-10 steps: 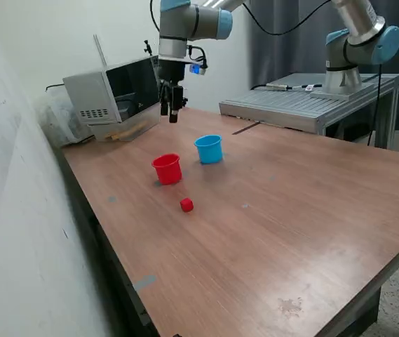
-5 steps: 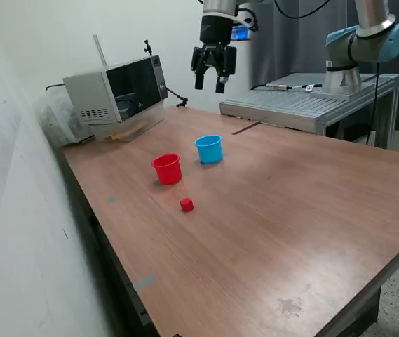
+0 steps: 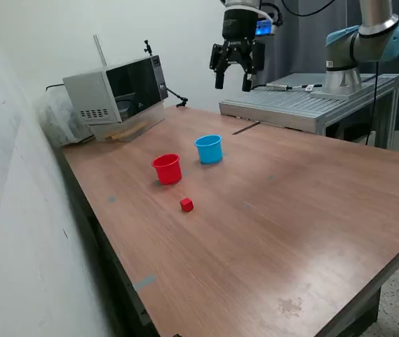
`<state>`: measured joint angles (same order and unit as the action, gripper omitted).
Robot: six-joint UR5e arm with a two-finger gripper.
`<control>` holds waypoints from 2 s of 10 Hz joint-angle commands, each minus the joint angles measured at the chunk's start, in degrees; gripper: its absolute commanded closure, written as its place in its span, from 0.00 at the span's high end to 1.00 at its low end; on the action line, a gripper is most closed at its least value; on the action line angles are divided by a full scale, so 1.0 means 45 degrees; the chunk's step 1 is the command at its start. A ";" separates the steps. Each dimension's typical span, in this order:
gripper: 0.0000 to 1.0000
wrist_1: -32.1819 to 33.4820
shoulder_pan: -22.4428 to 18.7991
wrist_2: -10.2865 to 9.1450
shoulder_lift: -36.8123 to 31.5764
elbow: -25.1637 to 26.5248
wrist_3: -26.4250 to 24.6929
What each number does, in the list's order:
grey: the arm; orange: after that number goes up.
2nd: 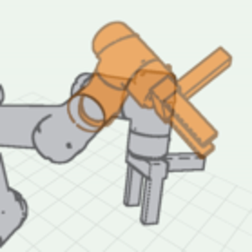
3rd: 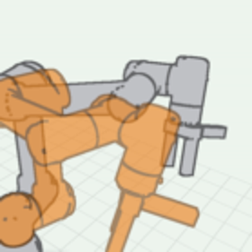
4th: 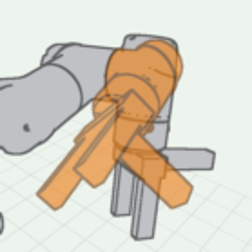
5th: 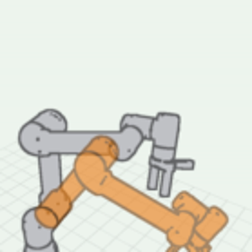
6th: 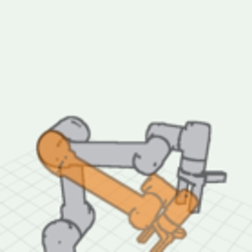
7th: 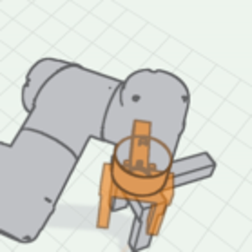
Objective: Place red objects in the red bin, and blue objects in the blue bin.
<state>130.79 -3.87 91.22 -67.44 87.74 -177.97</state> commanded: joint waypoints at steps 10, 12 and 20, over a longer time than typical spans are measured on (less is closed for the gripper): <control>1.00 0.0896 0.0606 -0.0271 0.6274 -0.4377 -0.0060; 1.00 0.0916 0.0645 -0.0271 0.6569 -0.4769 -0.0060; 1.00 0.1111 0.1093 -0.0232 0.7702 -0.5551 -0.0060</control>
<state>135.70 0.24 90.13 -33.51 63.32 -178.24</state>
